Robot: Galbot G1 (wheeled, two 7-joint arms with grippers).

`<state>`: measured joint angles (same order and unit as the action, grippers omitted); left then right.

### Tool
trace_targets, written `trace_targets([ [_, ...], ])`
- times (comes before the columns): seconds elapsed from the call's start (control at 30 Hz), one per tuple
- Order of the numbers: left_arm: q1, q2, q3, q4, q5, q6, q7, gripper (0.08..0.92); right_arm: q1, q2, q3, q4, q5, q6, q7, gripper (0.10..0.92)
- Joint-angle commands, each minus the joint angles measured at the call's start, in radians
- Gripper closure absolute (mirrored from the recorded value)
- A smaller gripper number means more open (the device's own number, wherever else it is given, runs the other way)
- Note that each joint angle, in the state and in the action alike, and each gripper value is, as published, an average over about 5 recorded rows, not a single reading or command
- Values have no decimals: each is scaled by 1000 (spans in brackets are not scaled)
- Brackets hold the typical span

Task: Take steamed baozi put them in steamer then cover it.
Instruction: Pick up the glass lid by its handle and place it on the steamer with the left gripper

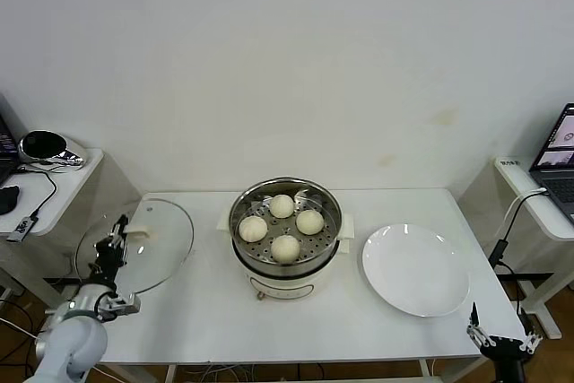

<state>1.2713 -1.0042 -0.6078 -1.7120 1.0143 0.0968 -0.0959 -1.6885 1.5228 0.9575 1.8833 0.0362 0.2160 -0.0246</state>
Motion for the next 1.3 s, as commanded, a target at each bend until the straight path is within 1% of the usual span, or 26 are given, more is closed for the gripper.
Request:
trace_targets([
  [0.03, -29, 148, 94, -299, -156, 198, 146, 854, -7, 3, -20, 16, -23, 1, -3, 203],
  [0.13, -88, 194, 205, -313, -189, 240, 161, 854, -10, 6, -24, 25, -34, 0, -4, 203],
  [0.23, -181, 190, 351, -317, -174, 273, 158, 854, -5, 11, -22, 28, -49, -2, -4, 203],
  [0.3, -253, 166, 438, -318, -157, 302, 168, 854, 0, 16, -22, 29, -67, -4, -2, 203],
  [0.43, -380, 103, 579, -299, -124, 381, 234, 854, 10, 23, -33, 32, -97, -12, 2, 203],
  [0.53, -457, 31, 652, -256, -70, 425, 286, 854, 19, 26, -43, 28, -105, -19, 5, 203],
  [0.73, -524, -102, 718, -189, 79, 457, 374, 854, 33, 27, -55, 17, -127, -23, 8, 203],
  [0.93, -543, -211, 744, -118, 186, 461, 401, 854, 40, 30, -68, 4, -148, -20, 12, 203],
  [1.07, -543, -251, 752, -66, 220, 454, 404, 854, 41, 31, -73, 2, -148, -21, 12, 203],
  [1.3, -529, -281, 744, -17, 265, 436, 401, 854, 41, 30, -77, -1, -148, -21, 11, 203],
])
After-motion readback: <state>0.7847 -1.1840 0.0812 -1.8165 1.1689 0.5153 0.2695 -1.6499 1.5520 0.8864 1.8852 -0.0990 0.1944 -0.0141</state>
